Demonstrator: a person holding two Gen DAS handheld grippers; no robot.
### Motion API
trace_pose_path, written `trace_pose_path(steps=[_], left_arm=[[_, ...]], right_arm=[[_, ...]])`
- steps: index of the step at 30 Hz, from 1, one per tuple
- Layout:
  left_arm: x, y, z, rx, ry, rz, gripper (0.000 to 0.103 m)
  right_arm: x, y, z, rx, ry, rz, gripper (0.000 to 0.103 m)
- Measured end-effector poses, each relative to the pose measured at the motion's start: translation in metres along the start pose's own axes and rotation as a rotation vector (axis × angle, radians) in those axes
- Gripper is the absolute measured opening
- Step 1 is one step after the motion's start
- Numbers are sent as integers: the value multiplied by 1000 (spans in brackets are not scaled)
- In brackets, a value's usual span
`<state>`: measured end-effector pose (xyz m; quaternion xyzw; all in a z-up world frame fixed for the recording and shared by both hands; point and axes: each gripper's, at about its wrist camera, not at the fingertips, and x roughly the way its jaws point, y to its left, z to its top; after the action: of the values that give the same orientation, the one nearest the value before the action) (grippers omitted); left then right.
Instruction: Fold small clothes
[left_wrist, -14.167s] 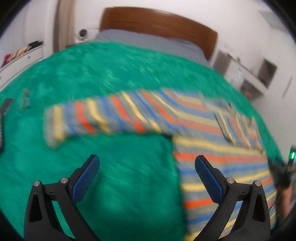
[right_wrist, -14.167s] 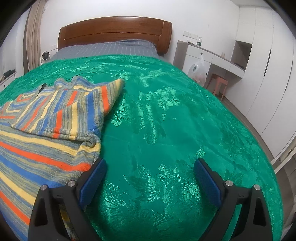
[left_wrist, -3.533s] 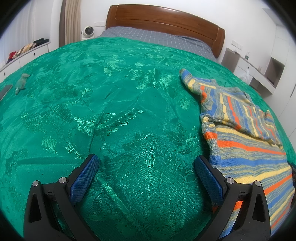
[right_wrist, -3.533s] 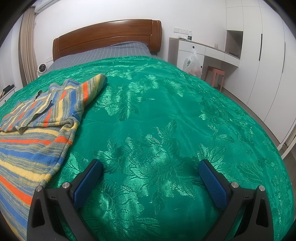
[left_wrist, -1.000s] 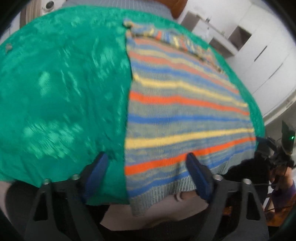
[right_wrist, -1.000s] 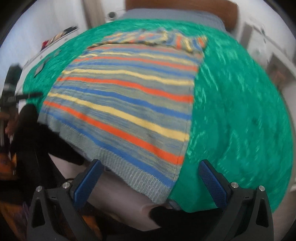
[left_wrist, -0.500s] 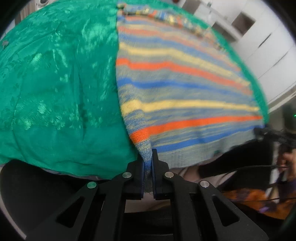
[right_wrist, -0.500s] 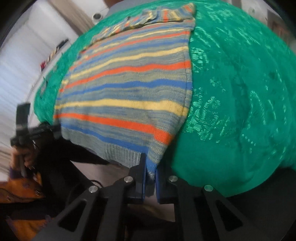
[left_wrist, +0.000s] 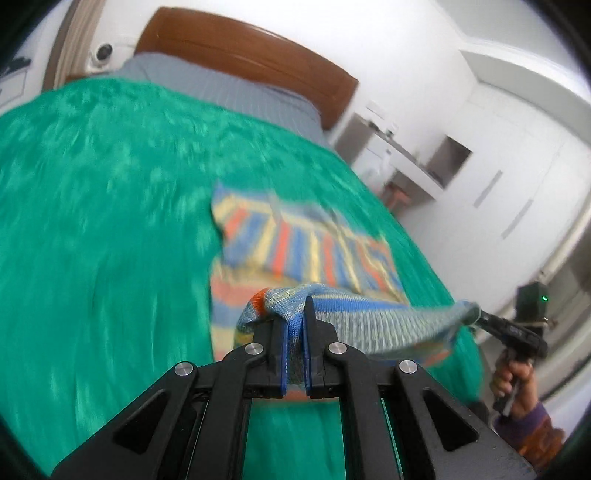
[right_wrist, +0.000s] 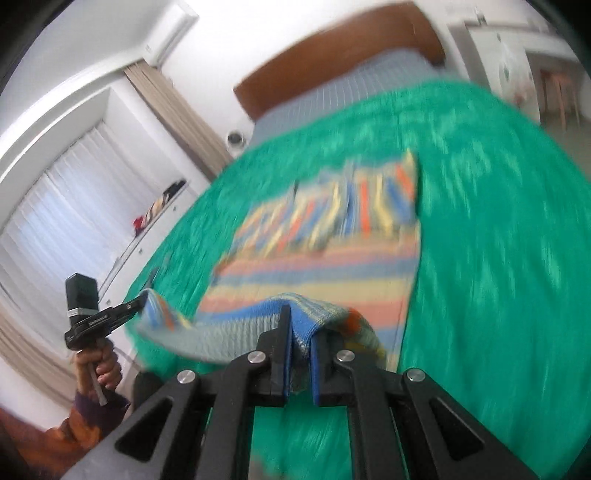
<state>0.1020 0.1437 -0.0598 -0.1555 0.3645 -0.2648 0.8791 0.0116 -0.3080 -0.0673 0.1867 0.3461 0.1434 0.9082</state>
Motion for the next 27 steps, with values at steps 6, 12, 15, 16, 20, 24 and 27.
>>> trace_pose_path(steps=[6, 12, 15, 16, 20, 24, 27], left_arm=[[123, 41, 80, -56, 23, 127, 4], [210, 52, 101, -104, 82, 192, 8], [231, 58, 112, -135, 116, 198, 12], [231, 58, 113, -136, 136, 198, 14], [223, 40, 114, -4, 102, 288, 88], [201, 27, 115, 75, 40, 307, 94], [200, 21, 112, 76, 94, 246, 94]], right_arm=[[100, -49, 92, 25, -34, -116, 8], [179, -97, 123, 115, 22, -168, 8], [196, -110, 125, 178, 38, -152, 14], [196, -111, 126, 192, 36, -142, 16], [176, -102, 130, 164, -9, -150, 41], [169, -84, 138, 117, 62, -134, 45], [192, -75, 136, 134, 217, -73, 46]])
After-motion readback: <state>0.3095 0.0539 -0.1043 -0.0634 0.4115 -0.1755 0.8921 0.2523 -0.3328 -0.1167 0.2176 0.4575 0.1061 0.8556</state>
